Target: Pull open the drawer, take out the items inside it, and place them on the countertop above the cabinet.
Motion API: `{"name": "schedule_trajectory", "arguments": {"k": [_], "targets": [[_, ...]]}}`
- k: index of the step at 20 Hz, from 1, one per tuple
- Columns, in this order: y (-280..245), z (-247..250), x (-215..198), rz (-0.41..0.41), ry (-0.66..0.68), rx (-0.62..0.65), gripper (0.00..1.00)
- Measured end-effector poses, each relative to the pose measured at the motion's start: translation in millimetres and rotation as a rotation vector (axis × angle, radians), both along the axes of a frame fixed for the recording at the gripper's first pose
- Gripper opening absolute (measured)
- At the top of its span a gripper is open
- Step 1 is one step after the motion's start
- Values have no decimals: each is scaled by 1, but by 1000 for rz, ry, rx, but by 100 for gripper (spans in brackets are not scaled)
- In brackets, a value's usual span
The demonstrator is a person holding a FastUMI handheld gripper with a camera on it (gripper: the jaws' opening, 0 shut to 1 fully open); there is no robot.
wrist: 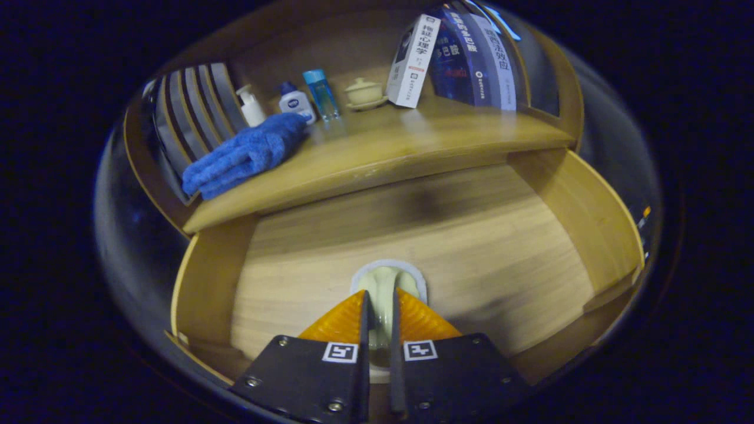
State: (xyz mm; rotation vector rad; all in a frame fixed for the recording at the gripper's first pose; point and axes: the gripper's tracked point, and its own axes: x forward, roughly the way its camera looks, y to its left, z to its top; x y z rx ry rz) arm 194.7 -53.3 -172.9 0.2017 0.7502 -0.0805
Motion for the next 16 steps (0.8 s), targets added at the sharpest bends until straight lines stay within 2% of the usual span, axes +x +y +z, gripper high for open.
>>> {"name": "schedule_trajectory", "arguments": {"k": [4, 9, 16], "targets": [[10, 33, 1, 41, -145, 13, 14], [9, 91, -3, 51, -288, -22, 14], [14, 202, 14, 94, -664, -79, 14]]}}
